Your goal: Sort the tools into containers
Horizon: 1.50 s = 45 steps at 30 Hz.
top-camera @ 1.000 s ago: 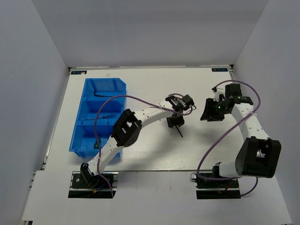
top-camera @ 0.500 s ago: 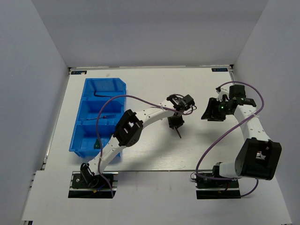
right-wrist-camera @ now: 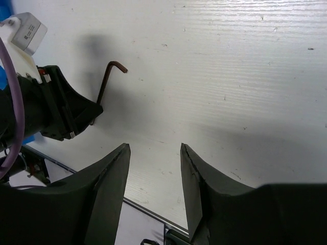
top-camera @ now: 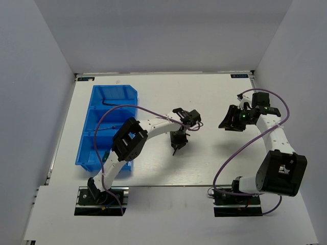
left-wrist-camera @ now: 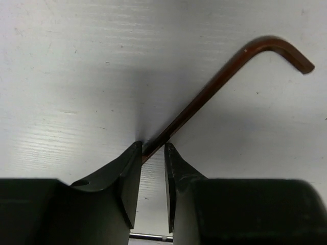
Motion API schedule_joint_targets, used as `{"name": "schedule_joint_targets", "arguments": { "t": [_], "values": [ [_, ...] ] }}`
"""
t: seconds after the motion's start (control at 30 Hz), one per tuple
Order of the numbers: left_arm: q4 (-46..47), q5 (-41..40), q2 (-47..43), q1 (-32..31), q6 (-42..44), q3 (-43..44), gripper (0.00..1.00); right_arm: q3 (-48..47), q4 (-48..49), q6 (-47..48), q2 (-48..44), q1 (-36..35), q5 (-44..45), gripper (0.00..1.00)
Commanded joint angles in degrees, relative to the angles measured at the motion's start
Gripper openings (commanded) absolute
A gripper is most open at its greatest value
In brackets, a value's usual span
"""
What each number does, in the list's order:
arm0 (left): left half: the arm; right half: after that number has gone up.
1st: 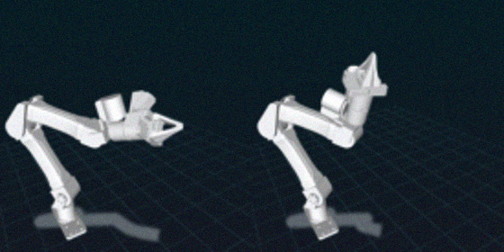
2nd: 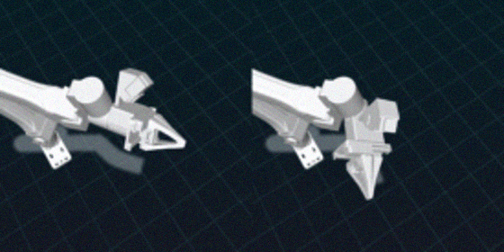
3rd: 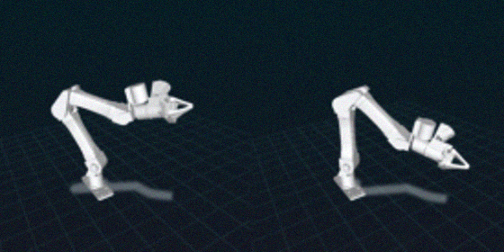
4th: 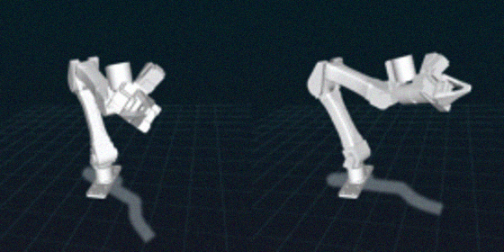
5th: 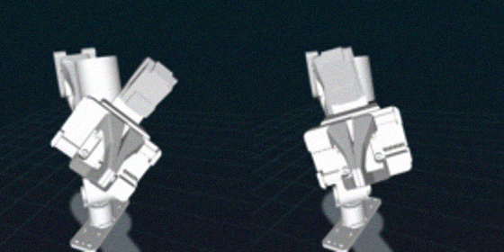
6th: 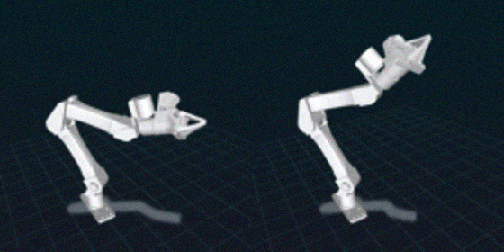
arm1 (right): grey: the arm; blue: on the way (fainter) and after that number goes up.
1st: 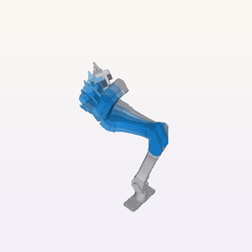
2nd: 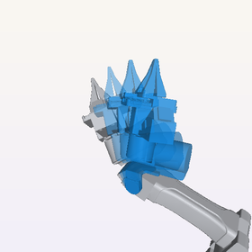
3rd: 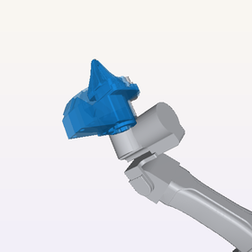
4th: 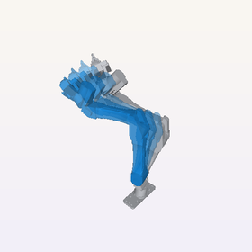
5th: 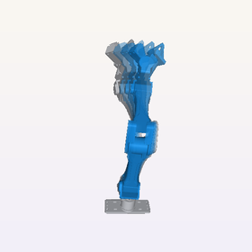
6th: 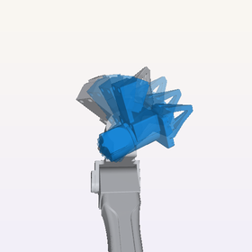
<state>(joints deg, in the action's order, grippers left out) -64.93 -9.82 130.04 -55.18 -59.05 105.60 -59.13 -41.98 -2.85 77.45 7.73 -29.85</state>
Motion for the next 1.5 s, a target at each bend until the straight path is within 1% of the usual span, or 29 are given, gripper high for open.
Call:
{"name": "schedule_joint_targets", "arguments": {
  "t": [0.0, 0.17, 0.2, 0.23, 0.3, 0.33, 0.37, 0.43, 0.53, 0.67, 0.7, 0.77, 0.8, 0.87, 0.93, 1.03, 1.1, 1.13, 1.2, 1.23, 1.27, 1.33, 1.37, 1.4, 1.47],
  "values": [
    [2.52, -2.47, 2.85, 0.51, 5.50, -2.61, 0.35, 0.34, 0.40, -0.40, -1.77, 0.27, -1.97, 0.50],
    [1.73, -4.24, 7.42, 0.51, 12.89, 5.57, 0.41, 0.51, 0.05, -0.31, -2.39, 0.36, -2.32, 0.50],
    [1.21, -4.76, 7.95, 0.51, 13.86, 6.28, 0.41, 0.51, 0.05, -0.22, -2.48, 0.36, -2.24, 0.50],
    [1.21, -4.77, 8.65, 0.51, 15.61, 6.80, 0.45, 0.42, -0.12, -0.05, -2.57, 0.45, -2.23, 0.50],
    [1.73, -6.25, 8.65, 1.03, 16.24, 7.33, 0.50, 0.42, -0.47, -0.05, -2.74, 0.45, -1.97, 0.50],
    [1.73, -6.87, 8.65, 1.04, 17.98, 7.34, 0.51, 0.51, -0.47, -0.05, -2.74, 0.53, -1.97, 0.50],
    [2.34, -6.87, 8.65, 1.04, 18.00, 7.34, 0.52, 0.68, -0.74, -0.05, -3.00, 0.54, -1.88, 0.50],
    [2.35, -7.40, 9.18, 1.04, 19.40, 7.34, 0.52, 0.77, -0.74, -0.05, -3.01, 0.53, -1.88, 0.50],
    [2.35, -7.93, 9.18, 1.56, 19.94, 5.76, 0.46, 0.60, -0.74, -0.14, -3.09, 0.54, -1.88, 0.50],
    [3.49, -8.46, 9.18, 1.56, 19.94, 2.60, 0.28, 0.25, -0.91, -0.40, -2.92, 0.62, -1.97, 0.50],
    [3.49, -7.93, 9.18, 1.56, 19.94, 1.20, 0.20, -0.10, -1.00, -0.40, -2.66, 0.62, -1.88, 0.50],
    [4.19, -7.23, 8.57, 1.56, 19.24, -0.21, 0.15, -0.28, -1.00, -0.66, -2.74, 0.71, -1.97, 0.50],
    [4.89, -7.23, 7.96, 1.56, 19.23, -1.61, 0.10, -0.63, -1.00, -0.66, -2.48, 0.71, -2.23, 0.50],
    [5.42, -5.91, 7.34, 1.56, 19.23, -2.76, 0.06, -0.81, -1.09, -0.66, -2.30, 0.80, -2.41, 0.50],
    [5.95, -5.91, 5.67, 1.56, 19.23, -3.47, 0.00, -0.72, -1.00, -0.40, -2.48, 0.80, -2.59, 0.50],
    [7.26, -5.91, 1.55, 2.36, 18.71, -3.47, 0.00, -0.72, -1.44, 1.35, -2.66, 0.62, -2.58, 0.50],
    [9.63, -5.91, -1.44, 4.72, 18.70, -4.08, 0.00, -0.28, -1.88, 2.67, -3.01, 0.71, -3.11, 0.51],
    [10.60, -5.91, -3.02, 5.60, 18.70, -4.09, 0.00, -0.19, -2.66, 6.07, -3.01, 0.54, -4.16, 0.54],
    [11.83, -6.43, -6.63, 8.40, 17.92, -3.22, 0.00, 0.33, -3.37, 8.20, -3.01, 0.62, -6.10, 0.55],
    [11.84, -6.44, -7.60, 9.38, 17.91, -2.60, 0.00, 0.68, -4.42, 11.08, -3.01, 0.54, -8.10, 0.50],
    [12.36, -7.57, -9.00, 10.34, 17.91, -0.77, 0.00, 1.12, -4.69, 11.98, -3.18, 0.54, -9.08, 0.41],
    [12.37, -8.10, -9.63, 13.16, 16.69, 1.18, 0.00, 1.92, -5.66, 14.61, -3.61, 0.54, -11.01, 0.23],
    [12.89, -8.80, -10.50, 14.12, 16.68, 3.10, 0.00, 2.53, -5.92, 15.15, -2.32, 0.54, -11.89, 0.12],
    [13.42, -9.59, -11.20, 16.05, 16.07, 4.08, 0.00, 2.71, -6.27, 15.42, -2.13, 0.54, -12.34, 0.09],
    [14.65, -9.60, -11.82, 17.99, 15.54, 6.27, 0.00, 2.88, -6.71, 16.74, -2.04, 0.54, -13.22, 0.08]
  ]
}}
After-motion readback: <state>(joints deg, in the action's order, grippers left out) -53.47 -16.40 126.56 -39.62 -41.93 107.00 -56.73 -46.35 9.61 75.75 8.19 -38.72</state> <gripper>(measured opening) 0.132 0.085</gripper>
